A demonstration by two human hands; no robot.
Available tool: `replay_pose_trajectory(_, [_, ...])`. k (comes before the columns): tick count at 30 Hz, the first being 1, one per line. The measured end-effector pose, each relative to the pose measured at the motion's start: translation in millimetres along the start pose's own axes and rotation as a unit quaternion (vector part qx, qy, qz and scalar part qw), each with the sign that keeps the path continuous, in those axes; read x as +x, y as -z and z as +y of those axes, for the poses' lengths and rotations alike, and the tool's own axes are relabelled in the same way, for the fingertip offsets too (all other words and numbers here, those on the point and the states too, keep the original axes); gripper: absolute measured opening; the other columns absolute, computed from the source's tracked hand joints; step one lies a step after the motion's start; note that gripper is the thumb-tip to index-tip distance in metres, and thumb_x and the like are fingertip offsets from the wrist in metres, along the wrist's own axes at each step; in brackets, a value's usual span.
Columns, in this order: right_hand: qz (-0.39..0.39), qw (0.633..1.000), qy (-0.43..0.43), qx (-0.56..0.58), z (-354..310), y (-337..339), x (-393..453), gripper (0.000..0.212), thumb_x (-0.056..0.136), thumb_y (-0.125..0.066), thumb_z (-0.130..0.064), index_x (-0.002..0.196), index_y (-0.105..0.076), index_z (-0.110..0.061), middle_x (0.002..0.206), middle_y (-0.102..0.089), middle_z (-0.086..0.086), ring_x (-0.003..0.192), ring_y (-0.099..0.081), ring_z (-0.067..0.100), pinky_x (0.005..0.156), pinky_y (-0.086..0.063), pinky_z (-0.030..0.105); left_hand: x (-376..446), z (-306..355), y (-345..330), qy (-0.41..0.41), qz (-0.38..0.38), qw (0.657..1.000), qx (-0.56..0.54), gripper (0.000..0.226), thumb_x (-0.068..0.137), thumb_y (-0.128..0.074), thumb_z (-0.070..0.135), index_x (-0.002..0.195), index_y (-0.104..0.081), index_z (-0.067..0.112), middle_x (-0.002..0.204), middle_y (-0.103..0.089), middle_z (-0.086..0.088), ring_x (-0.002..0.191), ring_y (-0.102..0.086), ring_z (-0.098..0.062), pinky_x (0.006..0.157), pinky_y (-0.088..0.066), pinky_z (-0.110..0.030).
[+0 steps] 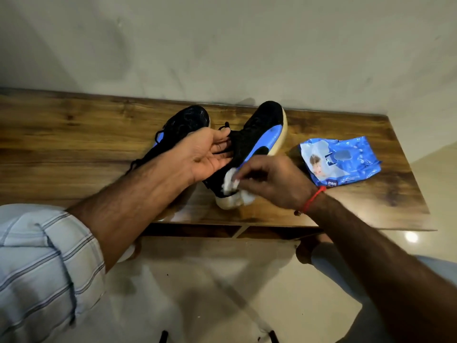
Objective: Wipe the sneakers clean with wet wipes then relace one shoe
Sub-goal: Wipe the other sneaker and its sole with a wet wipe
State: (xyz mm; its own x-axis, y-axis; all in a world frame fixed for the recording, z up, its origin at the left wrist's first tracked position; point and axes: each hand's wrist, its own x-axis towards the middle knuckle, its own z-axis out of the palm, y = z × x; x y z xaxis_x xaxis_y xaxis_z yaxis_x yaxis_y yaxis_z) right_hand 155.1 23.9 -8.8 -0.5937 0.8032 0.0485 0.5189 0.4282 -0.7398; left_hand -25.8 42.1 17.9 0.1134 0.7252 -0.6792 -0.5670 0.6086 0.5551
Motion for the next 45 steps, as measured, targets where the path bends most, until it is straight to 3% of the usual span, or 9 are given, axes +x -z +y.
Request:
replay_pose_trajectory(3, [-0.107, 0.992, 0.040, 0.060, -11, 0, -4, 0.011, 0.085, -0.077, -0.017, 0.096, -0.076, -0.013, 0.095, -0.073, -0.006, 0.086, -0.069, 0.006, 0.078, -0.054, 0.021, -3, -2, -4, -0.022, -0.015, 1.000, -0.014, 0.030, 0.101, -0.057, 0.010, 0.128, -0.059, -0.003, 0.117, -0.066, -0.019, 0.098, -0.070, -0.029, 0.076, -0.064, -0.036])
replay_pose_trajectory(14, [0.070, 0.984, -0.092, 0.134, 19, 37, -1, 0.008, 0.083, -0.075, -0.011, 0.086, -0.072, -0.018, 0.084, -0.074, 0.011, 0.081, -0.069, 0.037, 0.075, -0.056, 0.052, -27, -24, -19, -0.026, -0.096, 0.983, 0.153, 0.022, 0.103, -0.045, 0.002, 0.119, -0.060, -0.004, 0.112, -0.067, -0.016, 0.110, -0.064, -0.028, 0.104, -0.052, -0.039])
replay_pose_trajectory(20, [0.049, 0.989, -0.114, 0.077, 19, 44, 1, 0.026, 0.081, -0.065, 0.002, 0.074, -0.065, -0.023, 0.073, -0.066, -0.008, 0.067, -0.061, 0.011, 0.062, -0.048, 0.028, -27, 9, -2, -0.134, -0.012, 0.943, 0.304, 0.026, 0.106, -0.042, 0.002, 0.120, -0.064, 0.004, 0.100, -0.076, -0.014, 0.078, -0.076, -0.023, 0.056, -0.062, -0.032])
replay_pose_trajectory(23, [0.036, 0.988, -0.116, 0.097, 14, 48, 0, 0.016, 0.078, -0.059, -0.003, 0.073, -0.063, -0.018, 0.064, -0.062, -0.016, 0.058, -0.055, -0.002, 0.057, -0.041, 0.013, -23, 22, 13, -0.299, 0.077, 0.797, 0.518, 0.016, 0.105, -0.051, 0.016, 0.110, -0.066, 0.018, 0.082, -0.073, 0.000, 0.057, -0.067, -0.006, 0.045, -0.051, -0.023])
replay_pose_trajectory(25, [0.053, 0.985, -0.107, 0.121, 10, 51, 1, 0.009, 0.074, -0.055, -0.009, 0.074, -0.063, -0.014, 0.063, -0.062, -0.012, 0.057, -0.054, -0.001, 0.054, -0.040, 0.012, -22, 34, 25, -0.365, 0.136, 0.657, 0.645, 0.012, 0.102, -0.057, 0.029, 0.108, -0.068, 0.029, 0.085, -0.070, 0.008, 0.068, -0.067, -0.004, 0.059, -0.058, -0.030])
replay_pose_trajectory(27, [0.076, 0.985, -0.079, 0.136, 6, 46, 6, 0.011, 0.074, -0.056, -0.010, 0.076, -0.064, -0.017, 0.069, -0.063, -0.007, 0.064, -0.056, 0.006, 0.059, -0.043, 0.021, -21, 52, 43, -0.330, 0.195, 0.594, 0.707, 0.012, 0.098, -0.062, 0.040, 0.106, -0.069, 0.034, 0.092, -0.067, 0.008, 0.085, -0.066, -0.013, 0.077, -0.059, -0.039])
replay_pose_trajectory(32, [0.045, 0.999, 0.010, 0.013, -15, 10, 17, 0.014, 0.078, -0.057, -0.018, 0.086, -0.068, -0.014, 0.084, -0.063, -0.007, 0.076, -0.060, 0.006, 0.068, -0.047, 0.021, -19, 79, 82, -0.142, 0.202, 0.621, 0.744, 0.019, 0.087, -0.076, 0.043, 0.088, -0.060, 0.032, 0.098, -0.069, -0.002, 0.090, -0.065, -0.023, 0.085, -0.054, -0.039])
replay_pose_trajectory(39, [0.003, 0.990, -0.081, -0.117, -13, 9, 26, 0.009, 0.085, -0.065, -0.011, 0.085, -0.066, -0.019, 0.085, -0.065, -0.004, 0.082, -0.062, 0.015, 0.072, -0.048, 0.030, -35, 69, 92, -0.093, 0.132, 0.740, 0.653, 0.004, 0.102, -0.058, 0.016, 0.101, -0.057, 0.019, 0.087, -0.074, -0.003, 0.067, -0.069, -0.016, 0.048, -0.042, -0.027])
replay_pose_trajectory(45, [0.016, 0.986, -0.136, -0.098, -22, 21, 25, 0.010, 0.084, -0.065, -0.009, 0.084, -0.069, -0.018, 0.084, -0.069, 0.001, 0.082, -0.062, 0.019, 0.078, -0.050, 0.038, -33, 37, 85, -0.117, 0.144, 0.637, 0.748, 0.041, 0.096, -0.062, 0.051, 0.098, -0.065, 0.011, 0.089, -0.067, -0.006, 0.087, -0.068, -0.025, 0.075, -0.056, -0.036])
